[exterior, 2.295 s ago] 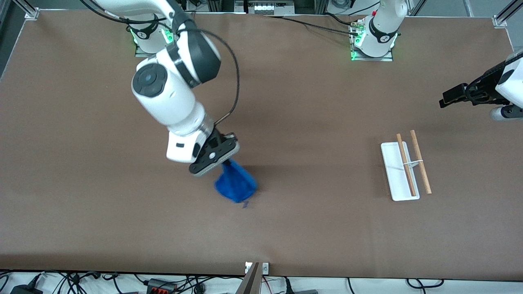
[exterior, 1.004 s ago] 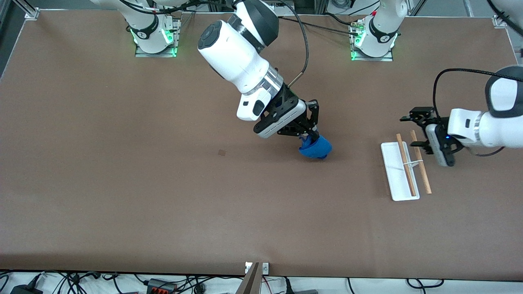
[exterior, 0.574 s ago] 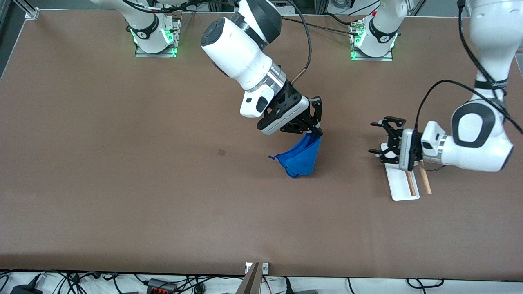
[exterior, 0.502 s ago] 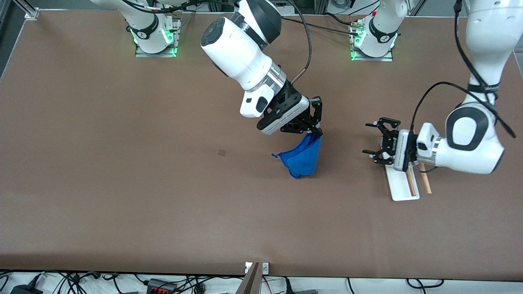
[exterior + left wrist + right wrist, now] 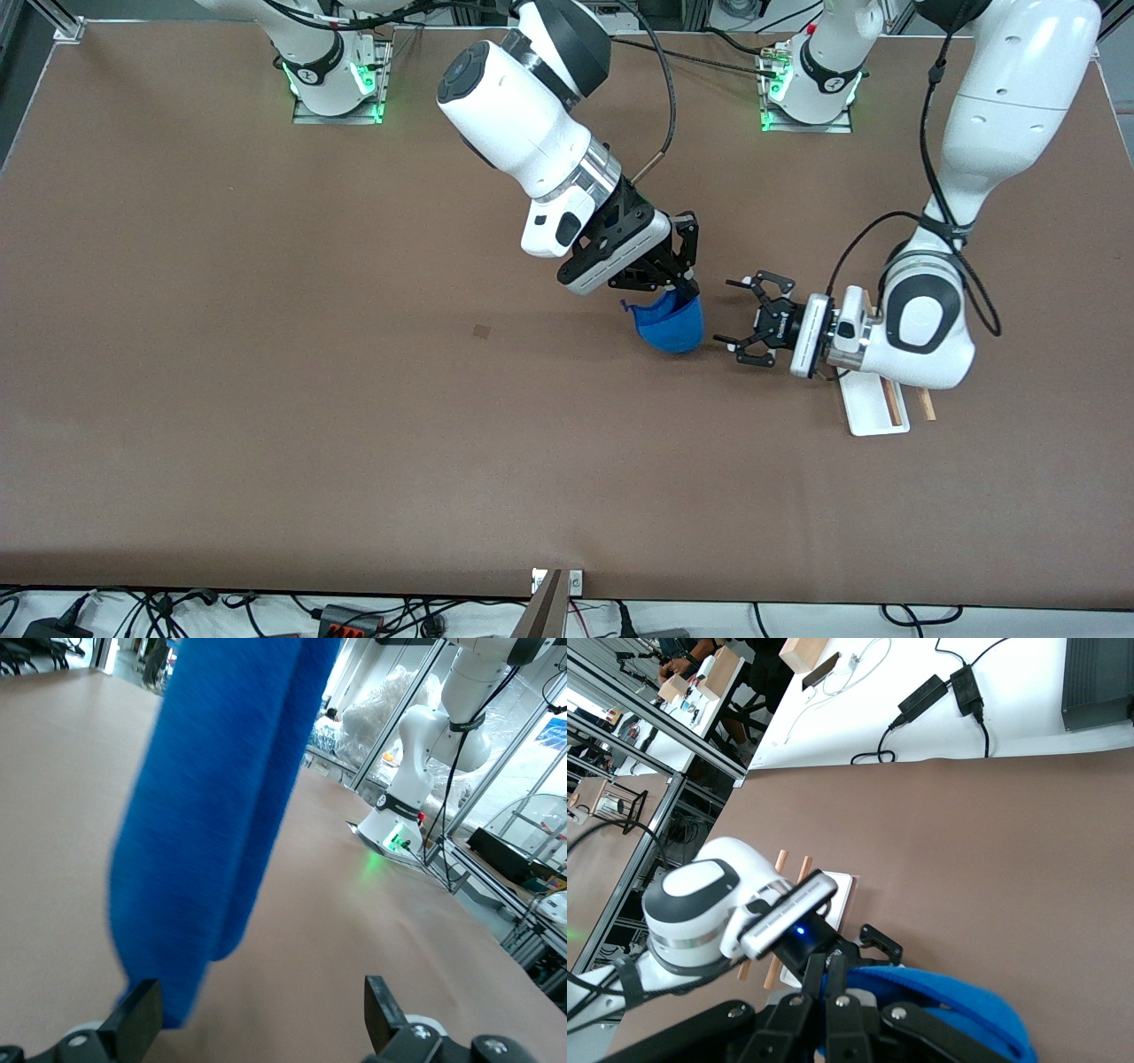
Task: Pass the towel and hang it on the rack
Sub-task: 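Hold the towel with the right gripper while the left gripper reaches it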
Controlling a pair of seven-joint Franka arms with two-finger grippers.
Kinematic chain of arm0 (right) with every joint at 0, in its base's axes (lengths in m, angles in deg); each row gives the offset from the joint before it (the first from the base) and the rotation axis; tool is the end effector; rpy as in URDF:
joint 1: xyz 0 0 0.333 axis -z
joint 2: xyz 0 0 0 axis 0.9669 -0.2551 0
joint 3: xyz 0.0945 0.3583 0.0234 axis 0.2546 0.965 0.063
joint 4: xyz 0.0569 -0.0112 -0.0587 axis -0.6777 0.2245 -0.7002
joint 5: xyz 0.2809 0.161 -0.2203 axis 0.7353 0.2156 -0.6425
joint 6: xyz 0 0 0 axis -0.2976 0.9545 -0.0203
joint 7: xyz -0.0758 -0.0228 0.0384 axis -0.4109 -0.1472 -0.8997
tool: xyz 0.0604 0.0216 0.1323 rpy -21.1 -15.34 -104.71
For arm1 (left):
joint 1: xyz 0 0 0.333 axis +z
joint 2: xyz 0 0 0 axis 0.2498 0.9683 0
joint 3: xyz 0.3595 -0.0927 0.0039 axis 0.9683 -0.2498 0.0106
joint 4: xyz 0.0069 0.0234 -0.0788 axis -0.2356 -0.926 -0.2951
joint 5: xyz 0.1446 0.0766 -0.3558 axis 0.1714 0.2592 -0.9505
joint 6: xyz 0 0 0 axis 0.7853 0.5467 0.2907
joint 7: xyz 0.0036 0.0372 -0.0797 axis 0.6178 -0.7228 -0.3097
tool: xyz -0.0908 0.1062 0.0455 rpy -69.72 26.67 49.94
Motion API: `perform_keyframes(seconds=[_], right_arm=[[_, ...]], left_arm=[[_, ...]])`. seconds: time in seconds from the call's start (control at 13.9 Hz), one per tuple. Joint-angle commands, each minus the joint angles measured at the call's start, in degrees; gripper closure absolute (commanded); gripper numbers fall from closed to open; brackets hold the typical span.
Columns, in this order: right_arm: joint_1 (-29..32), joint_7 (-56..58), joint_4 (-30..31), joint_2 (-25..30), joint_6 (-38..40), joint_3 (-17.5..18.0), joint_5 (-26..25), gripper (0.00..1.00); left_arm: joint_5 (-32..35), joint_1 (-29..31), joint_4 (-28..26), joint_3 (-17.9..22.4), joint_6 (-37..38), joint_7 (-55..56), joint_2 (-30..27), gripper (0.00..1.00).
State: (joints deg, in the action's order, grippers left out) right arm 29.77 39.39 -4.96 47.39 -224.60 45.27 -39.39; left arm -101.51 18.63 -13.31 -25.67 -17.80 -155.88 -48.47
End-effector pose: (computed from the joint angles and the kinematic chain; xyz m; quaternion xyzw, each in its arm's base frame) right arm 0.5952 0.6151 0.5219 -0.9023 -0.1081 -0.2305 0.3479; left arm 0.6325 -0.1588 0.2221 0.6048 -0.5276 0.2205 0.5543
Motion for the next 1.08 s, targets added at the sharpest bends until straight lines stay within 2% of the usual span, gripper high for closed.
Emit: perform_keyframes(seconds=[0.0,0.43,0.86,0.93,1.0], right_arm=[[-0.3,0.2,-1.7,-0.8,-0.5,-0.2,0.9,1.00],[-0.4,0.2,-1.7,-0.9,-0.4,-0.2,0.7,1.00],[-0.4,0.5,-1.6,-0.9,-0.4,-0.2,0.6,1.00],[-0.3,0.5,-1.6,-0.9,-0.4,-0.2,0.6,1.00],[-0.3,0.5,-1.6,-0.9,-0.4,-0.2,0.6,1.00]], left_arm=[[-2.8,-0.6,-2.2,-0.1,-2.0,-5.4,-0.4,0.00],[-6.0,-2.6,0.0,-0.1,-10.2,-11.4,3.2,0.00],[-11.7,-6.2,0.7,-0.1,-10.5,-12.3,3.6,0.00],[-12.3,-6.4,0.8,-0.1,-10.5,-13.0,3.6,0.04],[-13.6,-6.9,0.8,-0.1,-10.5,-14.2,3.6,0.14]])
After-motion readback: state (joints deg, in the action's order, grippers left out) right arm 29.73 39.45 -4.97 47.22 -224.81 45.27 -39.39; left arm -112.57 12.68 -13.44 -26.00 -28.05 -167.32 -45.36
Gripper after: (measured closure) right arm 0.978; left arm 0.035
